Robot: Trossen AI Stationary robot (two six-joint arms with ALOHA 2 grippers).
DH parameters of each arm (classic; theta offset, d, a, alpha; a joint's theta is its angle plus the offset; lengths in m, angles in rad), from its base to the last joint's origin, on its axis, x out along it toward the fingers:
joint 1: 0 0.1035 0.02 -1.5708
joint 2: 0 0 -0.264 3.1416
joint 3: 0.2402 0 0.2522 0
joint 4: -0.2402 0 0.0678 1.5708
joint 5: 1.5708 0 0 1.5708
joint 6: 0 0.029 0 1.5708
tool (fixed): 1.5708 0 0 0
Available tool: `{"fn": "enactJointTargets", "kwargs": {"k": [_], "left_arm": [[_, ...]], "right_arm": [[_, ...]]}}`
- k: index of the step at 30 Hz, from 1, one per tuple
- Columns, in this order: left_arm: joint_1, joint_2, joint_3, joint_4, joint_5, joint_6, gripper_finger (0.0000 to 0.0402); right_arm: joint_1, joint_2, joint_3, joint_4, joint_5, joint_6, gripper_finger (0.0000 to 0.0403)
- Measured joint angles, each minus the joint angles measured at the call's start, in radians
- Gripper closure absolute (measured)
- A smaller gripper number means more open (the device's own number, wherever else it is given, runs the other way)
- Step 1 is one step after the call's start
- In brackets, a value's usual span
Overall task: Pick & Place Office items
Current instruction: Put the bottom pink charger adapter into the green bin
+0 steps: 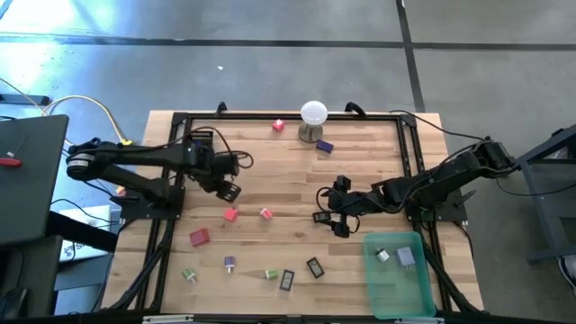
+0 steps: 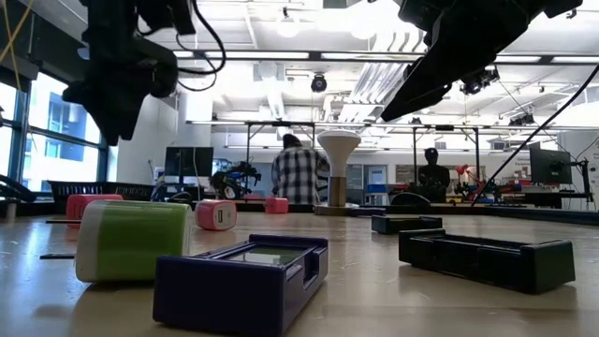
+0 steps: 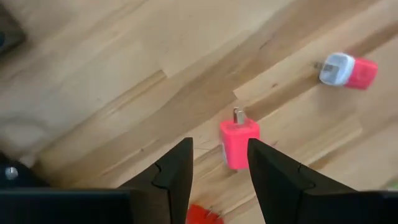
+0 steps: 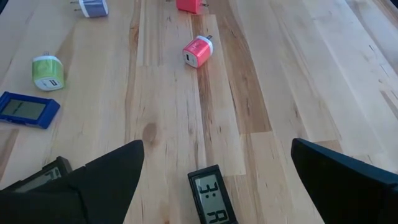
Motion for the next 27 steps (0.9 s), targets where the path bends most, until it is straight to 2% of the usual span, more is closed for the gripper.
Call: {"fn": "enactJointTargets", "kwargs": {"k": [5,13,17,22,27], "left_arm": [[-0.094,0.000,0.000,0.032,-0.116,-0.157,0.0256],[-0.134,0.006,0.000,0.033,-0.132,-0.180,0.0256],[-0.134,0.019,0.000,0.036,-0.130,-0.105,0.0254],[-0.137,0.052,0.000,0.039,-0.125,-0.087,0.0215],[-0.137,0.090,0.000,0.045,-0.116,-0.165,0.0160]], "right_arm": [[0.000,0.000,0.000,0.000,0.000,-0.002,0.0008],[0.000,0.014,0.000,0.002,-0.003,-0.002,0.0008],[0.000,0.032,0.000,0.004,-0.025,-0.001,0.0008],[0.000,0.031,0.000,0.008,-0.027,-0.002,0.0008],[0.000,0.030,0.000,0.010,-0.026,-0.003,0.0008]]}}
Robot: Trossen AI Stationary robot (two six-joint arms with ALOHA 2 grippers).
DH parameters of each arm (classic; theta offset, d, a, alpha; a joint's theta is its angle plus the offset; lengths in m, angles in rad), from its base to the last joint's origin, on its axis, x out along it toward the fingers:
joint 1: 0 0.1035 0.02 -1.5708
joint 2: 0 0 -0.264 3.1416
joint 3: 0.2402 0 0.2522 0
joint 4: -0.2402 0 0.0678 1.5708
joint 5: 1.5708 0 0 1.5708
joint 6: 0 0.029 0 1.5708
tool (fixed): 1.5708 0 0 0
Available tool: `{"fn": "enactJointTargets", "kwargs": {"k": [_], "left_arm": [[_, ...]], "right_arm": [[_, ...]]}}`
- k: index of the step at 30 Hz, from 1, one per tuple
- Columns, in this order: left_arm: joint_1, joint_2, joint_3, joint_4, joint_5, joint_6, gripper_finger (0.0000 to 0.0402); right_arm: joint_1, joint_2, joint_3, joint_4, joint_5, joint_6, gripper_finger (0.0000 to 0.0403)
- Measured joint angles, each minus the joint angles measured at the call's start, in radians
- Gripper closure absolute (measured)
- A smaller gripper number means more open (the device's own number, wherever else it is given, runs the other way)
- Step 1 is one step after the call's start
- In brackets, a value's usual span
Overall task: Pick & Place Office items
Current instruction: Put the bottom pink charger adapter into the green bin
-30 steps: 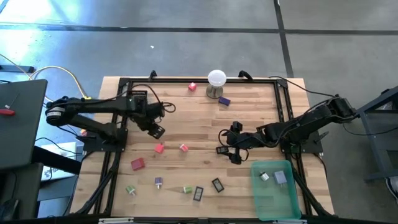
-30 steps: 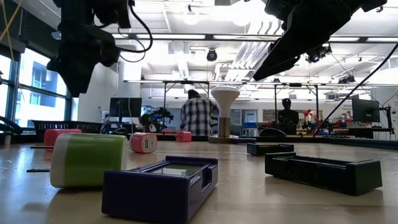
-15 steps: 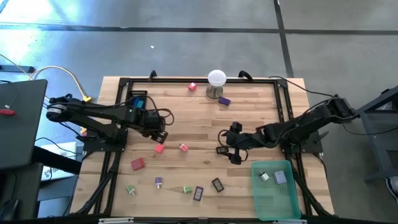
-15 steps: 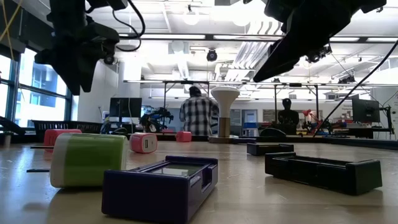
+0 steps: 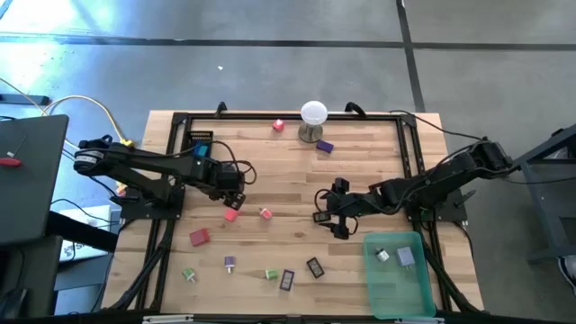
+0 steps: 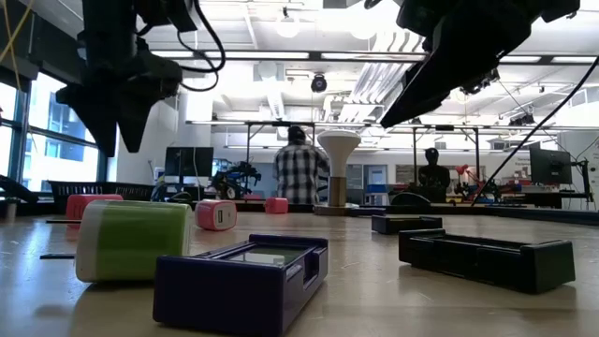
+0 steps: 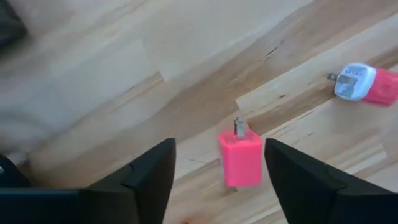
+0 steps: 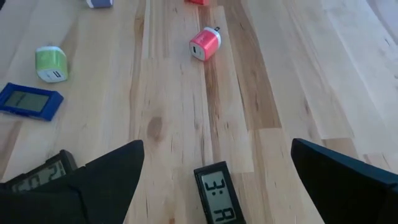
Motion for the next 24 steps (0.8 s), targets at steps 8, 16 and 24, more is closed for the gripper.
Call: {"fn": "enactJointTargets", "kwargs": {"k": [8,16,24], "left_arm": [[-0.069,0.057,0.000,0.009,0.070,-0.092,0.0139],[-0.160,0.129,0.000,0.094,0.072,-0.135,0.0139],[-0.175,0.225,0.000,0.106,0.079,-0.145,0.0139]], "right_arm": [[0.000,0.000,0.000,-0.002,0.000,0.000,0.0008],[0.000,0.000,0.000,-0.002,0.001,0.000,0.0008],[0.000,0.000,0.000,-0.001,0.000,0.000,0.0008]]}}
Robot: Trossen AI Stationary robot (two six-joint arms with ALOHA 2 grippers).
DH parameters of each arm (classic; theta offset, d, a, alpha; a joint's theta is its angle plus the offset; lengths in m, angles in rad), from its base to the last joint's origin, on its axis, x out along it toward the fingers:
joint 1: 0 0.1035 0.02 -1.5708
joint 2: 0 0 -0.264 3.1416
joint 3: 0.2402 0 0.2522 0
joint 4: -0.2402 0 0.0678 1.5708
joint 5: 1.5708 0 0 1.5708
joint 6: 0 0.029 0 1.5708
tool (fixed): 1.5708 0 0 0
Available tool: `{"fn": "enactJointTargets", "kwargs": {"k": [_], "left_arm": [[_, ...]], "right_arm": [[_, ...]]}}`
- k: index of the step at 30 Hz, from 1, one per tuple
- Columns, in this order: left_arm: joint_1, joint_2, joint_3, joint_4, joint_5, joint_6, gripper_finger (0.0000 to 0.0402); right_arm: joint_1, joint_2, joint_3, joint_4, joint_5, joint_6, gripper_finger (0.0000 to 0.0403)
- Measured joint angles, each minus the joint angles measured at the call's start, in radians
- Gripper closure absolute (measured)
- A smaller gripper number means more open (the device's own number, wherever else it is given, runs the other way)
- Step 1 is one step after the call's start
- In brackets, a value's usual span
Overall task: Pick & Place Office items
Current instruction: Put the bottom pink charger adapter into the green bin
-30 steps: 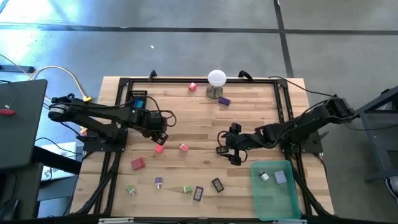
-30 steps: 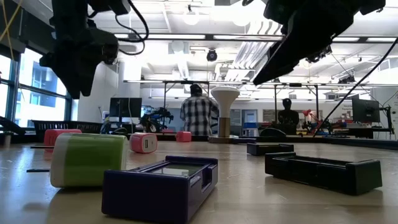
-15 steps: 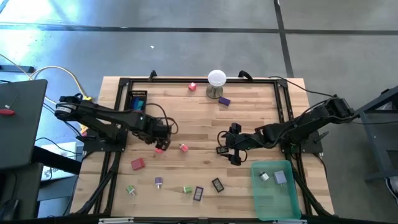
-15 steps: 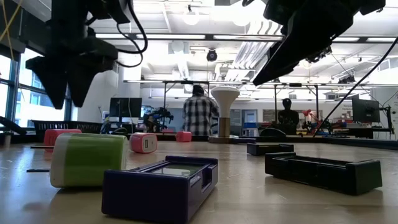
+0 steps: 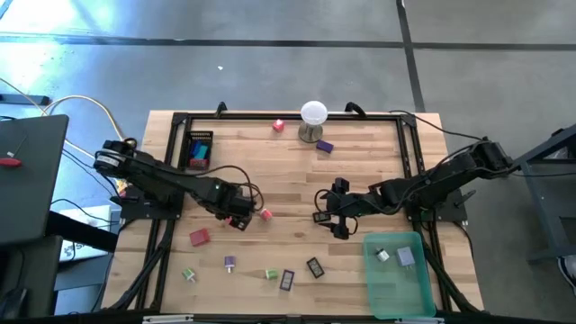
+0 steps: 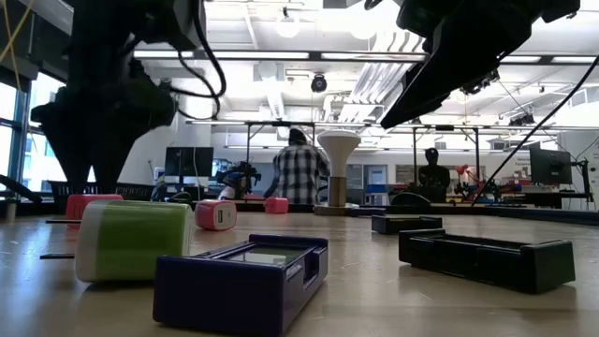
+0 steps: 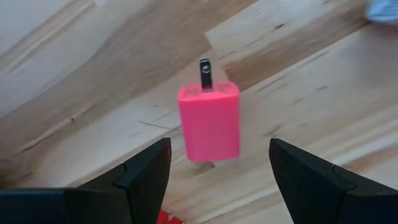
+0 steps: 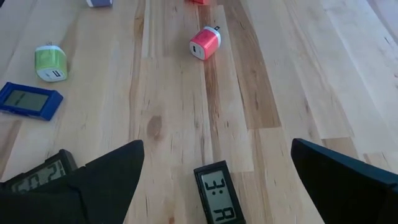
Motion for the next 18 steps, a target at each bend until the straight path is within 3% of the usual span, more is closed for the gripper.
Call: {"fn": "enactJointTargets", "kwargs": {"k": [8,18], "left_arm": [[0.024,0.092,0.000,0.001,0.023,0.034,0.0139],[0.074,0.113,0.000,0.015,0.019,0.075,0.0139]], "right_arm": [[0.000,0.000,0.000,0.000,0.000,0.000,0.0008],[0.000,0.000,0.000,0.000,0.000,0.000,0.0008]]}}
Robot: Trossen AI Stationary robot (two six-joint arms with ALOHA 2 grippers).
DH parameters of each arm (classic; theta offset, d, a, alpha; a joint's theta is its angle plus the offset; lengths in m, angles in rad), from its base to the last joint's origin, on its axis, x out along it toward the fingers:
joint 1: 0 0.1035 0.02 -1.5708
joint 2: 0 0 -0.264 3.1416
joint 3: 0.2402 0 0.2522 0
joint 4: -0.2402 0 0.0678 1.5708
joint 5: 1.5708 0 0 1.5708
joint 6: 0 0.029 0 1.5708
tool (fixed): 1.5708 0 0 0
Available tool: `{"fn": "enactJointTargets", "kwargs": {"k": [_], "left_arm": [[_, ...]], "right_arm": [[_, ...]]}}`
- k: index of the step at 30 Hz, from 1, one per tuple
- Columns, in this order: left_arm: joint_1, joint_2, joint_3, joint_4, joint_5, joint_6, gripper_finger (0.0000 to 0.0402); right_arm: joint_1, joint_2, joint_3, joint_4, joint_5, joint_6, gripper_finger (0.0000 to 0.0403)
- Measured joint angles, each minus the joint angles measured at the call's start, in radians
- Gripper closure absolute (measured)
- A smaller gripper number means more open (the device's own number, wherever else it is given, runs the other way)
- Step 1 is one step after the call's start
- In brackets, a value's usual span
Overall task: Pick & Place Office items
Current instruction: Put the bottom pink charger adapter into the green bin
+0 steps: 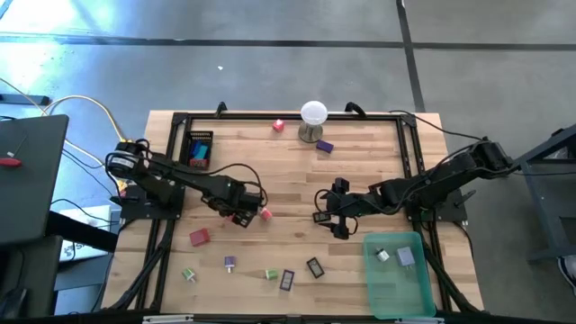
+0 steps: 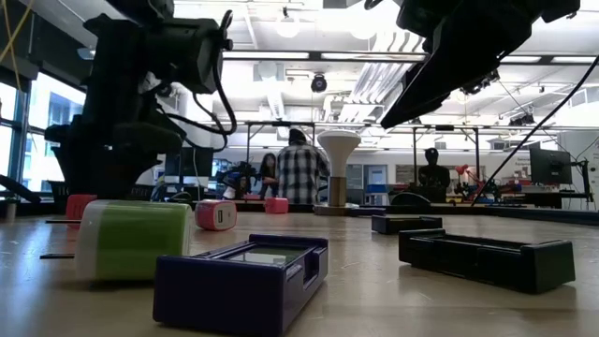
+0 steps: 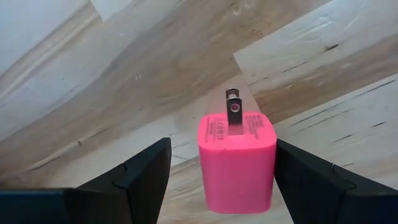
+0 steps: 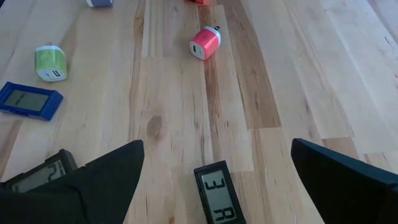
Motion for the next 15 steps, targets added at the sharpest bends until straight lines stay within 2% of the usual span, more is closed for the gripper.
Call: {"fn": "enactJointTargets", "kwargs": {"k": [15], "left_arm": [[-0.011,0.000,0.000,0.007,-0.003,-0.005,0.0141]], "right_arm": [[0.000,0.000,0.000,0.000,-0.006,0.002,0.0008]]}}
